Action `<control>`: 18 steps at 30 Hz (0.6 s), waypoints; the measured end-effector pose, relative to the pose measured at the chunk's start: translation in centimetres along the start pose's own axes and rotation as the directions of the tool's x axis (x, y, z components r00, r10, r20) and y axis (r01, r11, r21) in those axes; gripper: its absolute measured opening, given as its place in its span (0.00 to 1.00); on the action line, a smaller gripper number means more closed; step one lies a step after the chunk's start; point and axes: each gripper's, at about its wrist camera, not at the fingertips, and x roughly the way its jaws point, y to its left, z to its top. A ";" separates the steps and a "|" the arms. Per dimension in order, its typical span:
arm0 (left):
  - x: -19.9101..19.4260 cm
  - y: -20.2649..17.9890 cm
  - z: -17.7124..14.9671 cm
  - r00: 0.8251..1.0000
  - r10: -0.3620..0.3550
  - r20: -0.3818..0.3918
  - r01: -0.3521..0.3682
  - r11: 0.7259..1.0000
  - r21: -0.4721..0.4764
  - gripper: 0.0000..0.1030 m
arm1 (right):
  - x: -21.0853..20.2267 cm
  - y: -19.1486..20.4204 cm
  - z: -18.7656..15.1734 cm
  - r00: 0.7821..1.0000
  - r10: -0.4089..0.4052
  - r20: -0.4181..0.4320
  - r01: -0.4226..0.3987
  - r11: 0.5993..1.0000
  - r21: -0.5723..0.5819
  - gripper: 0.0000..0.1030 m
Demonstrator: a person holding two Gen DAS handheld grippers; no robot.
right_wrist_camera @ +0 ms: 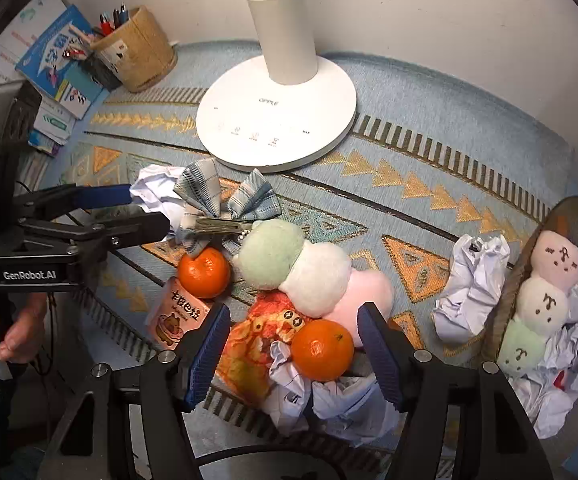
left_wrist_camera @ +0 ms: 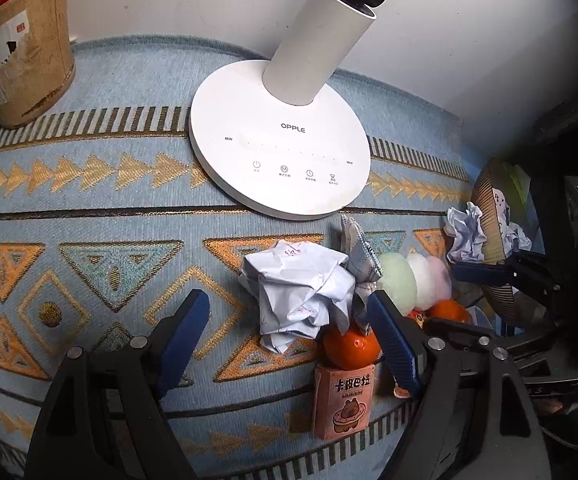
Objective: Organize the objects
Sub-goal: 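Grasp a white paper ball with the left gripper while the right grasps the green-white-pink dango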
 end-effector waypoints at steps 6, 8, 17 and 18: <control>1.2 0.5 0.8 0.998 -0.063 -0.006 0.063 0.998 -0.009 0.74 | 3.5 0.0 2.1 0.996 -0.049 -0.070 0.041 0.993 -0.109 0.63; 1.6 0.6 0.8 0.996 -0.088 -0.009 0.088 0.996 -0.026 0.70 | 4.3 0.0 2.8 0.996 -0.040 -0.079 0.029 0.991 -0.130 0.63; 1.3 0.7 0.4 0.991 -0.130 0.034 0.133 0.987 -0.092 0.46 | 4.7 -2.2 2.6 0.993 -0.015 -0.118 0.002 0.994 -0.113 0.63; 0.9 0.8 0.3 0.991 -0.127 0.043 0.130 0.987 -0.097 0.46 | 4.7 -2.4 2.5 0.993 -0.009 -0.117 -0.004 0.994 -0.106 0.62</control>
